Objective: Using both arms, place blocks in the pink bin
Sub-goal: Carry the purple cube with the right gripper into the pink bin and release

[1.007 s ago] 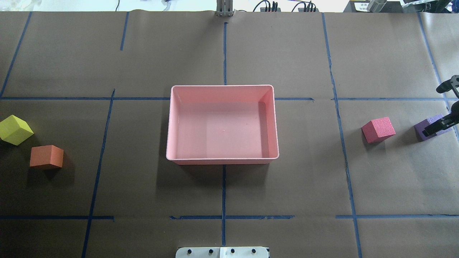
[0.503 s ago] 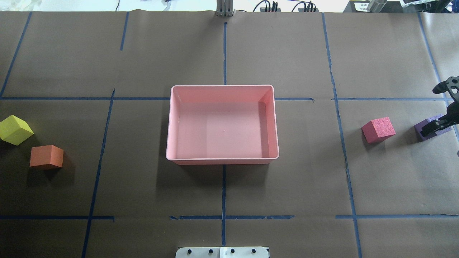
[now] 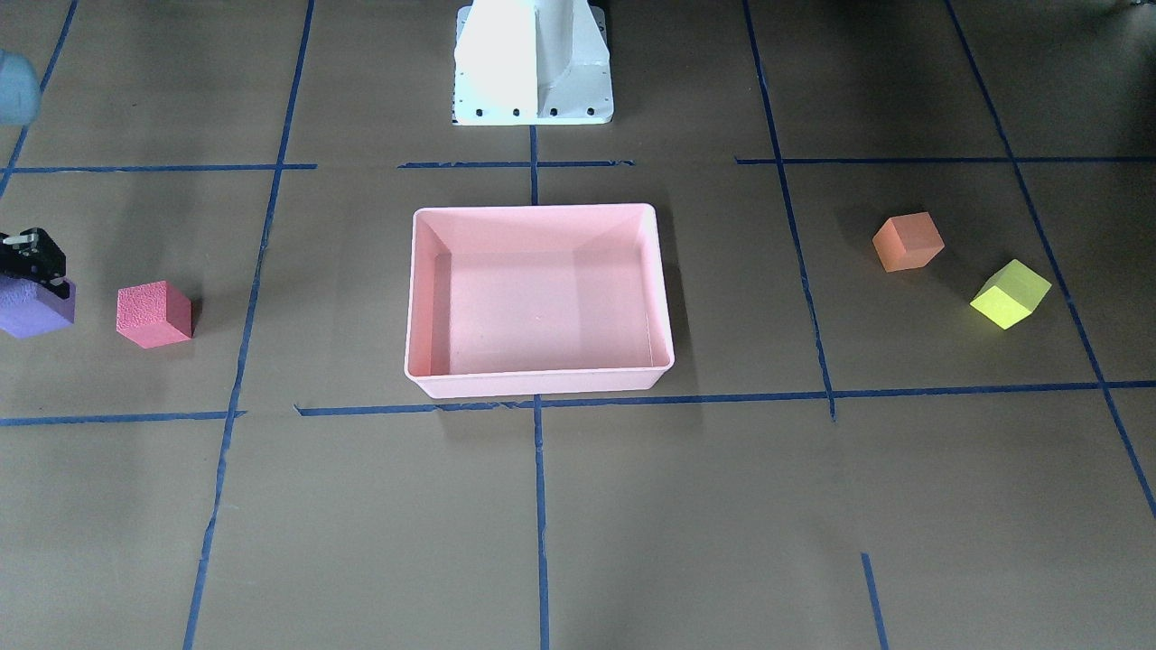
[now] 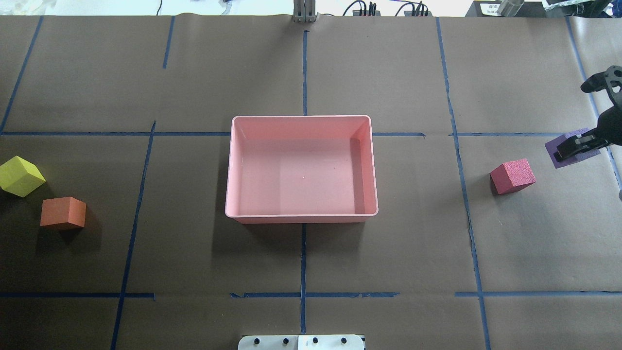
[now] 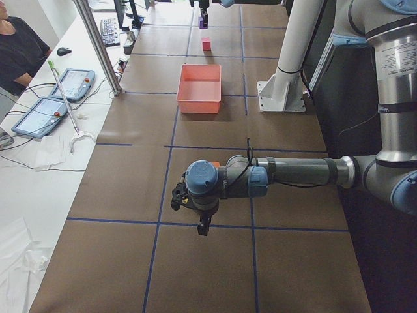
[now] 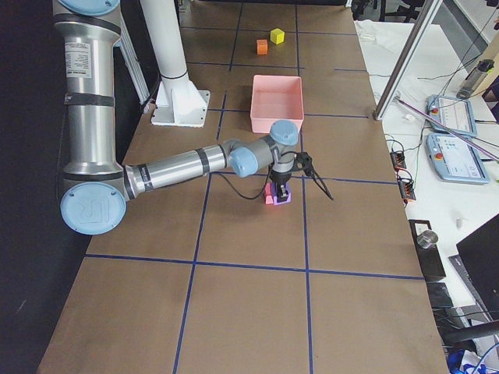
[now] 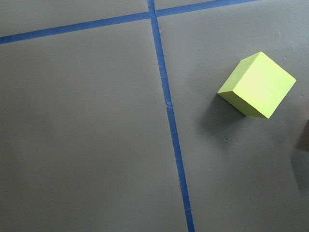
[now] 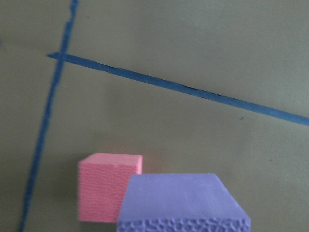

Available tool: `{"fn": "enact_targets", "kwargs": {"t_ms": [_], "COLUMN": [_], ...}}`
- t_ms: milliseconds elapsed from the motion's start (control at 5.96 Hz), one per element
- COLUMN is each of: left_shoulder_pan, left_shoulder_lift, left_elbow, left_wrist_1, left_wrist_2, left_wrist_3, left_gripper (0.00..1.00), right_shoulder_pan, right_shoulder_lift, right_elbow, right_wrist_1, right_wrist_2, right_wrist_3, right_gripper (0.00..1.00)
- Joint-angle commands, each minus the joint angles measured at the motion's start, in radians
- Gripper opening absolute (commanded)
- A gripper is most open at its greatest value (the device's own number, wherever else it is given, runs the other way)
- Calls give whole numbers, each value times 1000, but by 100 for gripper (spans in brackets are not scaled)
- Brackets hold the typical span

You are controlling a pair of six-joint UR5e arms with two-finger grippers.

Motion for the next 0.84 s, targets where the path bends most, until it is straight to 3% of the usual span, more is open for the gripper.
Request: {"fn": "enact_targets", "kwargs": {"t_ms": [0,168,336,503,671], "left_shoulder_pan": [0,2,2,2,2], "left_shoulder_lift": [-3,-11,-17,-20,-23], "left_elbow": [-1,-1,-3,5,17], "left_wrist_1": [0,-2,-3,-26,-52], "left_wrist_2": [0,0,2,5,6], "left_wrist_3": [1,2,2,-1,-4], "left_gripper": [100,100,100,100,100], "right_shoulder_pan": [-115,-254,-410,-515,-560], "right_shoulder_lift": [191,323,447,517,557], "right_elbow": [203,191,135,20,-134], "right_wrist_1": [-295,-296,-268,-116,68], "right_wrist_2": [-10,-51,-208,-308,-330], "right_wrist_3": [272,492,720,880,988], "right_gripper": [0,0,0,0,0]}}
